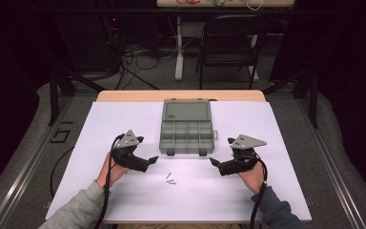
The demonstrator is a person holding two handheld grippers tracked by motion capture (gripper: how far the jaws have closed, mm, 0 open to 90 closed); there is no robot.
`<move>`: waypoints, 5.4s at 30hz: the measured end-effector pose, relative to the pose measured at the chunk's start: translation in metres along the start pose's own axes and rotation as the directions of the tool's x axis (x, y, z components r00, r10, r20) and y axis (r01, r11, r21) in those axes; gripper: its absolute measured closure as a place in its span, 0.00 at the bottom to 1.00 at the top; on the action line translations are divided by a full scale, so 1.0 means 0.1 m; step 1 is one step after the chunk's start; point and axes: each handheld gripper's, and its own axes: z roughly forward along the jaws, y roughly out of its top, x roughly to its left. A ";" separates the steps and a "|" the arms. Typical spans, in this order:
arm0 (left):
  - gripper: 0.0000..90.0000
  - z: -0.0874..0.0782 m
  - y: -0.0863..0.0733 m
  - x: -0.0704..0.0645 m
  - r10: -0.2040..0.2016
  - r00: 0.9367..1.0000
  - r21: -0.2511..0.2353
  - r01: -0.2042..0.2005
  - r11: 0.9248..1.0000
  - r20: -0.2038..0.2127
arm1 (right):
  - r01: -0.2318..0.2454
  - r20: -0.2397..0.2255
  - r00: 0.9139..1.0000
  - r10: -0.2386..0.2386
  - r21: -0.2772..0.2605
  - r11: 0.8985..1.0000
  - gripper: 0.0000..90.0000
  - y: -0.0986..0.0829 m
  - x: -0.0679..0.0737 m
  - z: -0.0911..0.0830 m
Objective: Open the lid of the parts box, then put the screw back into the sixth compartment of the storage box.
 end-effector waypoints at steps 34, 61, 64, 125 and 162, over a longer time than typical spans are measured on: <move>0.05 0.08 0.05 -0.27 0.080 0.994 0.080 -0.086 0.993 0.075 | 0.000 -0.027 1.000 0.000 0.017 1.000 0.00 -0.02 -0.03 0.06; 0.17 0.36 0.00 -0.47 0.075 0.983 0.249 -0.116 0.962 0.166 | 0.019 -0.052 0.999 -0.016 0.054 0.998 0.00 -0.02 0.01 0.10; 0.25 0.38 -0.01 -0.48 0.074 0.982 0.261 -0.119 0.958 0.176 | 0.023 -0.055 0.998 -0.020 0.051 0.998 0.00 -0.01 0.02 0.09; 0.98 0.31 0.09 -0.47 0.092 0.970 0.220 -0.143 0.965 0.226 | 0.019 -0.047 0.999 -0.017 0.054 0.998 0.00 -0.03 -0.02 0.11; 0.98 0.39 0.39 -0.32 0.146 0.971 0.192 -0.182 0.964 0.190 | 0.015 -0.032 0.999 -0.013 0.058 0.998 0.00 -0.03 -0.04 0.10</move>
